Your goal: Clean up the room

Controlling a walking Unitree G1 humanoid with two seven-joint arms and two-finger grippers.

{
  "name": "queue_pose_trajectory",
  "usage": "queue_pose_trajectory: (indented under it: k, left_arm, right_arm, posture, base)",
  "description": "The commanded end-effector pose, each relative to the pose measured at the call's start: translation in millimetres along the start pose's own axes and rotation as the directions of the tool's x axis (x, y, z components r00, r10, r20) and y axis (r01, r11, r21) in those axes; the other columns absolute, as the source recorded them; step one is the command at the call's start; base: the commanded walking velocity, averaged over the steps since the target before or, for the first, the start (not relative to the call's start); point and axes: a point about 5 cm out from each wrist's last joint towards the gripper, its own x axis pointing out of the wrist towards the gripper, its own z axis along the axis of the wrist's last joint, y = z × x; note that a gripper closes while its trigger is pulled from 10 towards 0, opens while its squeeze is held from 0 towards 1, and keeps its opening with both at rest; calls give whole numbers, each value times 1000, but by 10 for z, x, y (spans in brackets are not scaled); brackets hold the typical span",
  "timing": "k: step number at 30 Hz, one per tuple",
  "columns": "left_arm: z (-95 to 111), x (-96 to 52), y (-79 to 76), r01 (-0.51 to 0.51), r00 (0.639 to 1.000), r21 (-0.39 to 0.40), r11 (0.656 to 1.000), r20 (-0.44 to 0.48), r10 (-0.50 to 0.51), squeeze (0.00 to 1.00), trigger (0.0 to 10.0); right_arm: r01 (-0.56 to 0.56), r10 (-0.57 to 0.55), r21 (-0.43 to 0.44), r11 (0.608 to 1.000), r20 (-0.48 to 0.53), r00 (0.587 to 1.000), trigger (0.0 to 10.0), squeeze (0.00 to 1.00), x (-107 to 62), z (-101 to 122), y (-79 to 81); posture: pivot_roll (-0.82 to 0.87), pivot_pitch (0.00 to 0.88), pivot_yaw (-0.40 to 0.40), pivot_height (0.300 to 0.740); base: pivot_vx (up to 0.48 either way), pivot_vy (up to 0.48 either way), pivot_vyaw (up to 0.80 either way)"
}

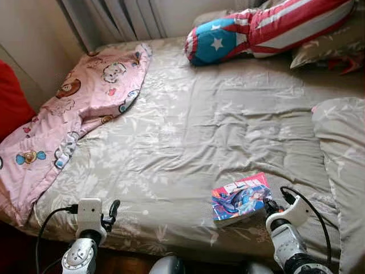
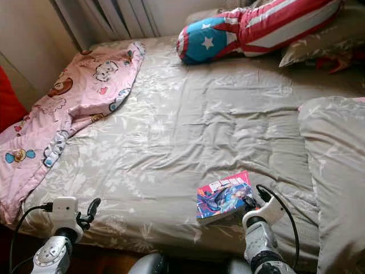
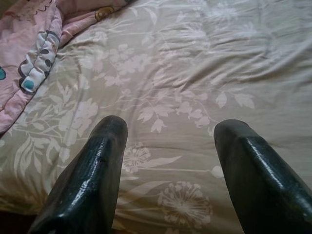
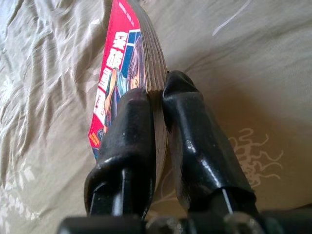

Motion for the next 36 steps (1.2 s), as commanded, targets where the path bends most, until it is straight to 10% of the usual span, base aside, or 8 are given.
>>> queue_pose_trajectory:
  k: [1, 22, 24, 25, 36]
  left_arm:
    - [-59, -67, 109, -19, 999, 17, 1000, -34, 20, 0, 10000]
    - [-49, -74, 125, -30, 999, 15, 999, -38, 30, 0, 10000]
    - [-50, -76, 127, -29, 999, 17, 999, -39, 30, 0, 10000]
    - [-49, -77, 130, -30, 999, 17, 999, -39, 31, 0, 10000]
    - [-45, -71, 117, -28, 999, 18, 999, -40, 29, 0, 10000]
  right_arm:
    - [6, -6, 7, 1000, -7, 1000, 10000, 0, -10, -60, 10]
    - [76, -77, 37, 996, 27, 997, 10000, 0, -28, 0, -108]
    - [77, -78, 38, 996, 27, 997, 10000, 106, -32, -4, -119]
    - [78, -79, 39, 996, 28, 996, 10000, 553, -36, -6, -127]
    - [114, -116, 46, 992, 37, 993, 10000, 380, -53, 0, -190]
  posture:
    - [45, 197, 185, 662]
    - [49, 207, 183, 662]
    - [48, 210, 184, 662]
    - [47, 210, 184, 662]
    - [49, 211, 187, 662]
  base:
    - [0, 0, 0]
    - [0, 0, 0]
    - [0, 0, 0]
    - [0, 0, 0]
    - [0, 0, 0]
